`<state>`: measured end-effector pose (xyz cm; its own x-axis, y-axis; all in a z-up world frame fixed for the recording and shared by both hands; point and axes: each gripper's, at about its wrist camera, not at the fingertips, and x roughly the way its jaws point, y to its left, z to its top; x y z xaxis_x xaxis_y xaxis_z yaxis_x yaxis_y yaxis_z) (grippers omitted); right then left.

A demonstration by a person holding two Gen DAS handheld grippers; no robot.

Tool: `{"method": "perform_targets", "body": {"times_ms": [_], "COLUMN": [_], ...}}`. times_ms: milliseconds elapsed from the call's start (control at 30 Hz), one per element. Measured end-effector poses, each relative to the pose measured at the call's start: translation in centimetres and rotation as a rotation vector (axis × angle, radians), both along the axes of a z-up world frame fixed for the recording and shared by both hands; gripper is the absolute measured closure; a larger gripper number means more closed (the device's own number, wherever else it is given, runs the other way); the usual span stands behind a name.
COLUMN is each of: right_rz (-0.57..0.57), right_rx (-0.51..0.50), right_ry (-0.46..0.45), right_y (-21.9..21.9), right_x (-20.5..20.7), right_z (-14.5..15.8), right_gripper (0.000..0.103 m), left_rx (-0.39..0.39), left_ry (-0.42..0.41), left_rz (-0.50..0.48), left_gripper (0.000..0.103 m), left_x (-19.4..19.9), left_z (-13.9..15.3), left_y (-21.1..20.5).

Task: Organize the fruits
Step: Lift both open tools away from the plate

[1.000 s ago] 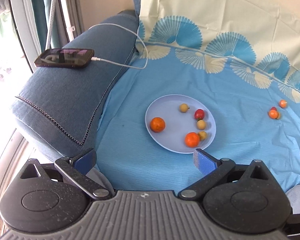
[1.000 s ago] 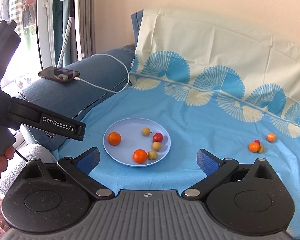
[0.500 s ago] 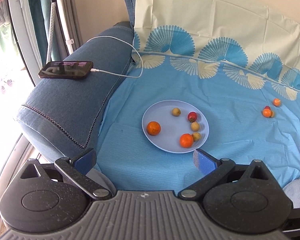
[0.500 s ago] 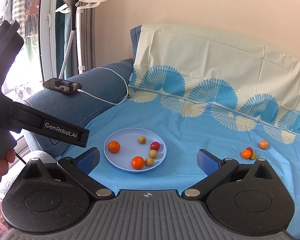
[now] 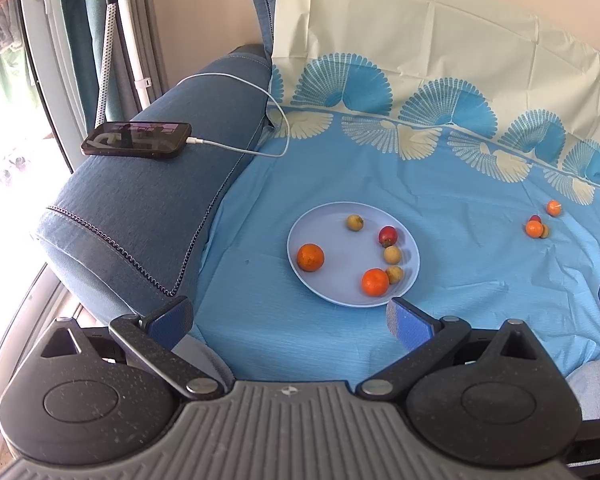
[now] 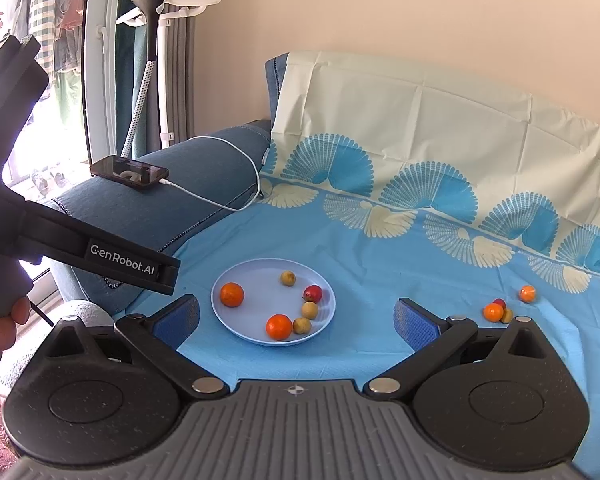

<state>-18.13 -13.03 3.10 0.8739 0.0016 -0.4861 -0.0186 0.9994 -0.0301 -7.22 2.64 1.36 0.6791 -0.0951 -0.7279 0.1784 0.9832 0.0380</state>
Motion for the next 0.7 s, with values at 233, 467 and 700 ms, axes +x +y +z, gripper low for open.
{"method": "perform_targets", "body": {"times_ms": [233,467,700], "right_rz": [0.005,0.005,-0.02], "right_rx": [-0.002,0.007,0.03], "right_ry": [0.015,0.031,0.049], "right_y": [0.0,0.0,-0.8], "right_x": [0.4,0.9,1.6], "right_z": [-0.2,-0.5,-1.2], "right_gripper": [0.001,0.001,0.001], "left_rx": [0.001,0.008,0.028], "left_ry": [0.015,0.026,0.054], "left_rz": [0.005,0.007,-0.005], "left_gripper": [0.0,0.0,0.0], "left_x": [0.4,0.9,2.1], "left_z": [-0.3,-0.6,-1.0], "left_y": [0.2,-0.1,-1.2]}}
